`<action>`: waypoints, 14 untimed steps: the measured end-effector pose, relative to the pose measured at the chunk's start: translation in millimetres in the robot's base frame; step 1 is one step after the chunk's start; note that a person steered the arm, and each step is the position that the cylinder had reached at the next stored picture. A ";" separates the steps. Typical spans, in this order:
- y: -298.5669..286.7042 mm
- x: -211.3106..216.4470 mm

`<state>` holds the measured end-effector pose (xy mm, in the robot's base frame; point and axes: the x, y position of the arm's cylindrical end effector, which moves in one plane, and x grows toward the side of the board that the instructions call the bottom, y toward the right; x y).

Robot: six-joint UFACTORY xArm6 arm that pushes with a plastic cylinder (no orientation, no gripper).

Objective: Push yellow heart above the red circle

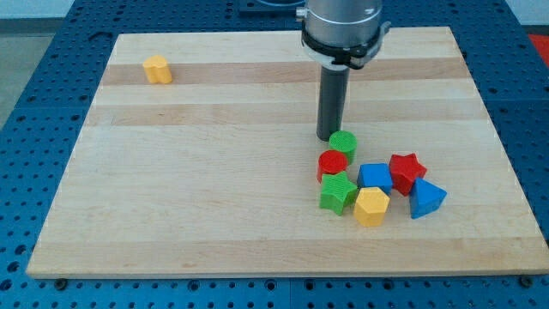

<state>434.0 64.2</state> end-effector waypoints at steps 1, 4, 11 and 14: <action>10.9 8.7; 9.6 -28.4; -262.8 -160.7; -316.1 -86.3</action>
<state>347.7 -251.9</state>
